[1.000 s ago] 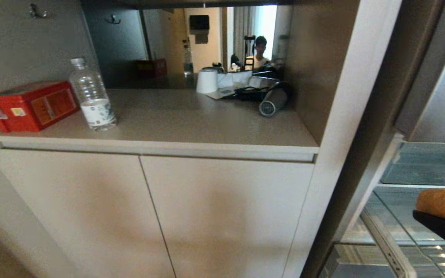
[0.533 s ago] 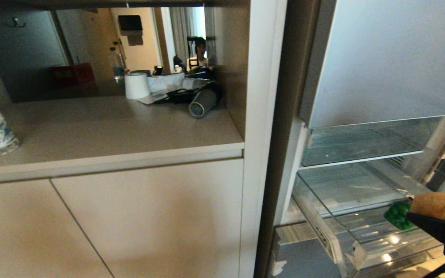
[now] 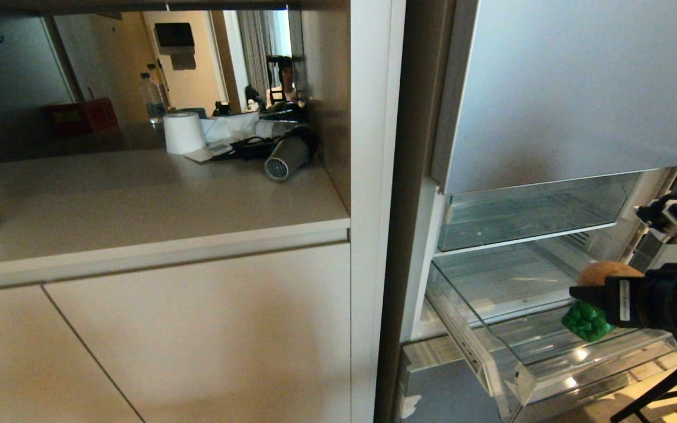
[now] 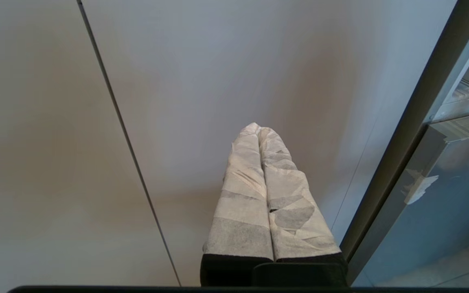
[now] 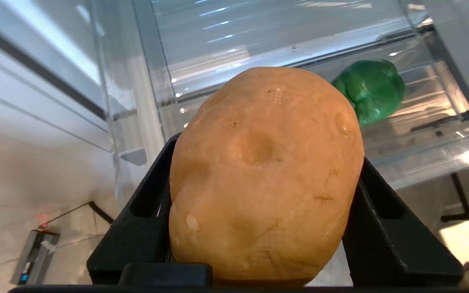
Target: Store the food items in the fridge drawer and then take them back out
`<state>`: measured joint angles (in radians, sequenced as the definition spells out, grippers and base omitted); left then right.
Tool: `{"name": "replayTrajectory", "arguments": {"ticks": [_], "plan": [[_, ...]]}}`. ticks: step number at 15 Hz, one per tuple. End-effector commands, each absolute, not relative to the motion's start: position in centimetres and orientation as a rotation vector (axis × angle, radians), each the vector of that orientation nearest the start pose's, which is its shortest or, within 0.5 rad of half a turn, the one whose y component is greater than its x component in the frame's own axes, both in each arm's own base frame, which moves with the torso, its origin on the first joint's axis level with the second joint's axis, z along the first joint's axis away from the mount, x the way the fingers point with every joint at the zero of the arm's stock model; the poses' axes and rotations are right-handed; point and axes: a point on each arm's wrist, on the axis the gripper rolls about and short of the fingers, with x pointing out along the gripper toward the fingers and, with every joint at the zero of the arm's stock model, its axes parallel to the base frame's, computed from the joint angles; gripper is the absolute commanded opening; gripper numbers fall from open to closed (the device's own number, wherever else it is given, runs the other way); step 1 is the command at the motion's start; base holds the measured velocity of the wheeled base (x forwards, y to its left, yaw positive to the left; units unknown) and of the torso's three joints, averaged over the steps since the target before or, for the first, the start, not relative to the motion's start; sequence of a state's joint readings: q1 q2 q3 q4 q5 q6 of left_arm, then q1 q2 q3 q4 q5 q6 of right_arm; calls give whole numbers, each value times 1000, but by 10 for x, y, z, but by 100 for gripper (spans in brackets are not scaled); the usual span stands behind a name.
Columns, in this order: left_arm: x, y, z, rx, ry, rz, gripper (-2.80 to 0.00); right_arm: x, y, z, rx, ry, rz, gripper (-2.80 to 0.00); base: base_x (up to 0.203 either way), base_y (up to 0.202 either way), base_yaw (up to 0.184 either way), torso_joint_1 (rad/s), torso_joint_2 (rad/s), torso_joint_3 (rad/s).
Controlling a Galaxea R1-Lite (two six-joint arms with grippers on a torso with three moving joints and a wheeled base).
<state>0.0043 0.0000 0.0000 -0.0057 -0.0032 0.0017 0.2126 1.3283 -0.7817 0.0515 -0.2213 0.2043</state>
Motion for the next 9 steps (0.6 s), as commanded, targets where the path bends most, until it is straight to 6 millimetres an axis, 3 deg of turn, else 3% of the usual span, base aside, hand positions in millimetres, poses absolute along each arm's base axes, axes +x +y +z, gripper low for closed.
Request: {"name": "replayTrajectory", "arguments": {"ticks": [1, 9], "plan": [[-23, 0, 75, 2, -3, 2, -280, 222, 38, 196, 65, 644, -86, -280, 0, 0, 0, 0, 0, 0], [-23, 0, 75, 2, -3, 2, -280, 268, 17, 165, 83, 760, -167, -280, 0, 0, 0, 0, 0, 0]]}}
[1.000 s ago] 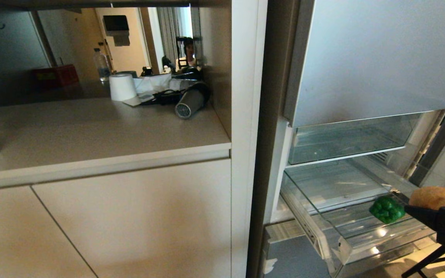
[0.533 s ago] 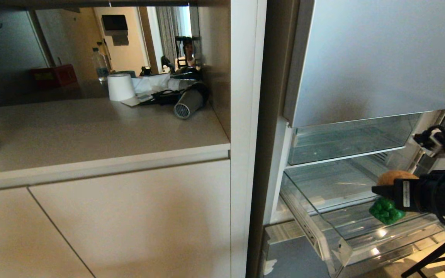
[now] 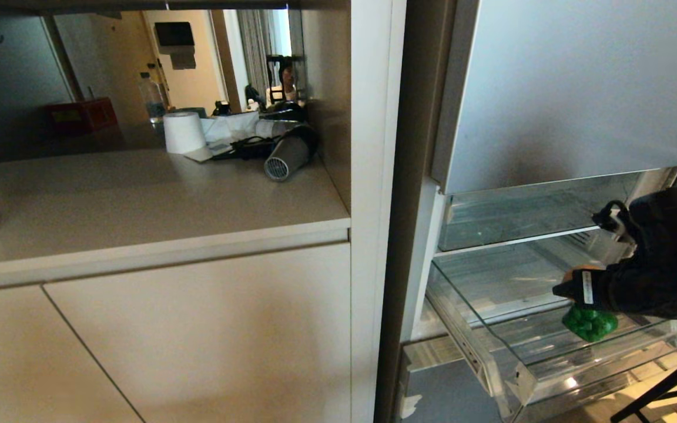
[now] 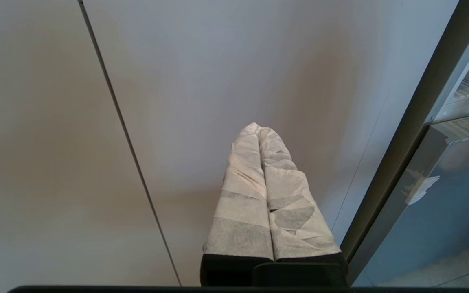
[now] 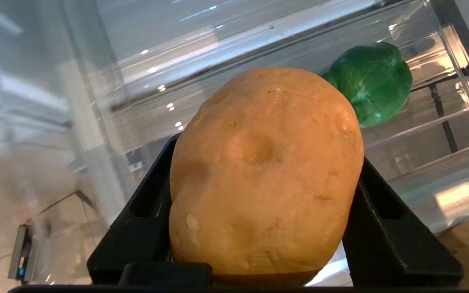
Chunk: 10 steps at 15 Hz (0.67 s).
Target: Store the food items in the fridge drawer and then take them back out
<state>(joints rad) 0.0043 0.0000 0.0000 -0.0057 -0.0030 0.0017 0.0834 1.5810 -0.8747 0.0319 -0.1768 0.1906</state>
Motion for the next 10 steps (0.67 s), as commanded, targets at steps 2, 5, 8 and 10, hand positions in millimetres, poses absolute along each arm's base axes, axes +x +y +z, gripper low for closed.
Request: {"name": "replayTrajectory", "arguments": {"ticks": [2, 5, 8, 10], "plan": [[-23, 0, 75, 2, -3, 2, -280, 280, 18, 153, 80, 779, -170, -280, 0, 0, 0, 0, 0, 0], [-23, 0, 75, 2, -4, 2, -280, 296, 19, 139, 80, 813, -166, -280, 0, 0, 0, 0, 0, 0], [-23, 0, 75, 2, -3, 2, -280, 303, 20, 134, 84, 828, -153, -280, 0, 0, 0, 0, 0, 0], [-23, 0, 75, 2, -3, 2, -280, 308, 21, 129, 81, 842, -154, -280, 0, 0, 0, 0, 0, 0]]}}
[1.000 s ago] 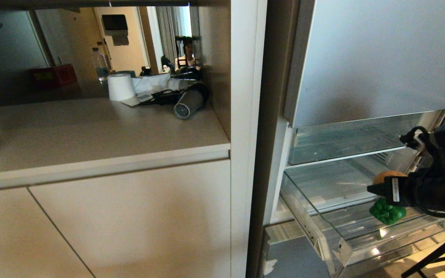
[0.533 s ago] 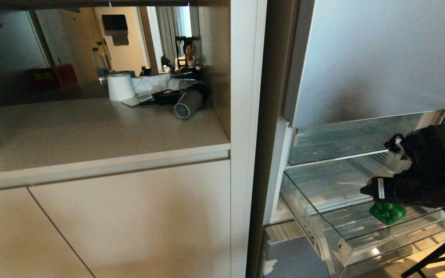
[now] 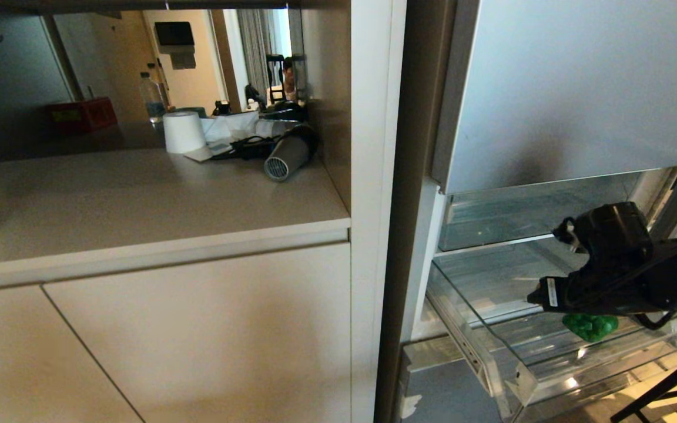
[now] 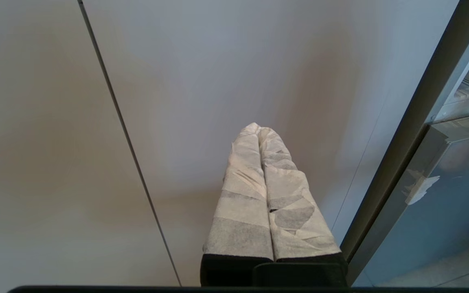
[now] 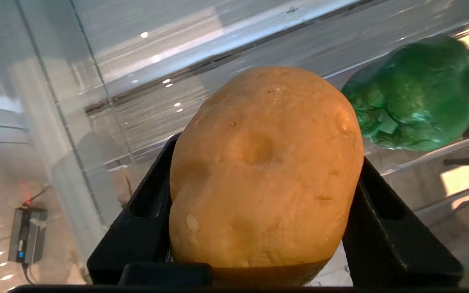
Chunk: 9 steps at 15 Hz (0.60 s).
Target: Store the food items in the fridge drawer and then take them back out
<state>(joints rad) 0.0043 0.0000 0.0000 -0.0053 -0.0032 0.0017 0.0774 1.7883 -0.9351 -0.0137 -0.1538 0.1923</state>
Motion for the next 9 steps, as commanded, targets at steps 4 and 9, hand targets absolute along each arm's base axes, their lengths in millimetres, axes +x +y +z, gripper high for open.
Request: {"name": "replayTrajectory", "arguments": {"ticks": [4, 9], "plan": [[-23, 0, 75, 2, -3, 2, -280, 319, 22, 115, 76, 879, -157, -280, 0, 0, 0, 0, 0, 0], [-23, 0, 75, 2, -3, 2, -280, 333, 23, 101, 74, 894, -158, -280, 0, 0, 0, 0, 0, 0]]}}
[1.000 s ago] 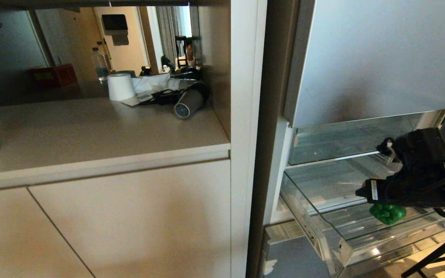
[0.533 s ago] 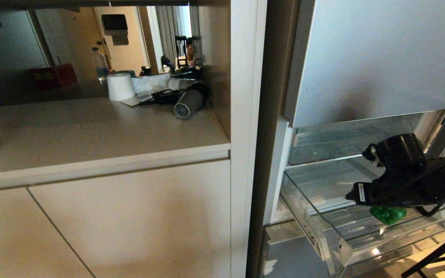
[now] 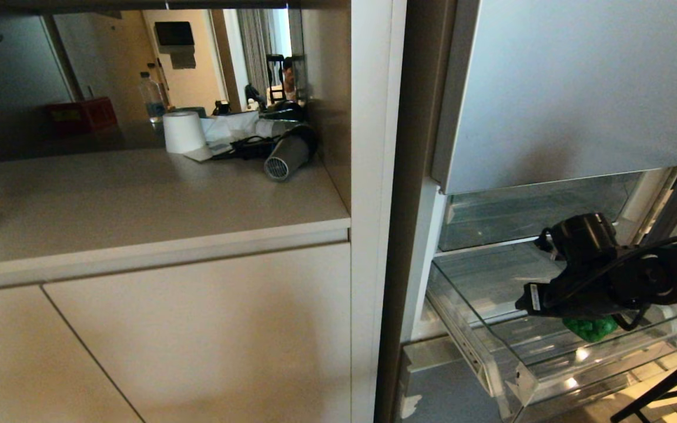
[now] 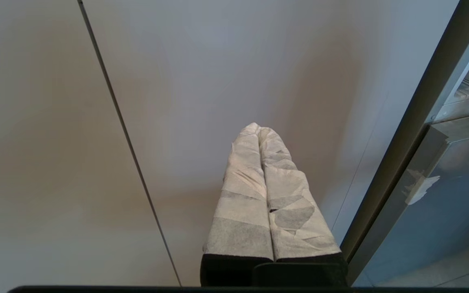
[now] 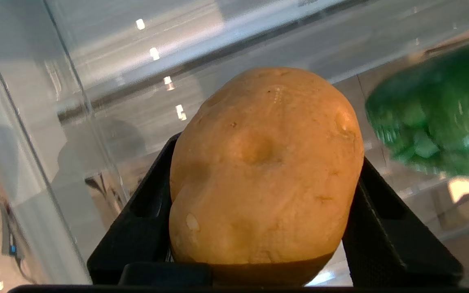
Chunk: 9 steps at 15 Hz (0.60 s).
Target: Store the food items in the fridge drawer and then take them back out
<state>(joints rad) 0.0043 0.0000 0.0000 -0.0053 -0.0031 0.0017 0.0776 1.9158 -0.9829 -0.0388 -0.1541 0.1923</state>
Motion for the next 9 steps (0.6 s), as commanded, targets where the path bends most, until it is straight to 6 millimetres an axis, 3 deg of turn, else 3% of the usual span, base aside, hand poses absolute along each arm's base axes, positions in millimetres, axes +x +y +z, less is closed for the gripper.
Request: {"name": "replayTrajectory", "arguments": {"ticks": [1, 4, 5, 9], "plan": [[-23, 0, 75, 2, -3, 2, -280, 335, 23, 101, 75, 888, -158, -280, 0, 0, 0, 0, 0, 0], [-23, 0, 75, 2, -3, 2, -280, 339, 23, 101, 75, 884, -157, -280, 0, 0, 0, 0, 0, 0], [-23, 0, 75, 2, -3, 2, -280, 339, 23, 102, 77, 882, -158, 0, 0, 0, 0, 0, 0, 0], [-23, 0, 75, 2, -3, 2, -280, 340, 23, 104, 89, 870, -161, 0, 0, 0, 0, 0, 0, 0]]}}
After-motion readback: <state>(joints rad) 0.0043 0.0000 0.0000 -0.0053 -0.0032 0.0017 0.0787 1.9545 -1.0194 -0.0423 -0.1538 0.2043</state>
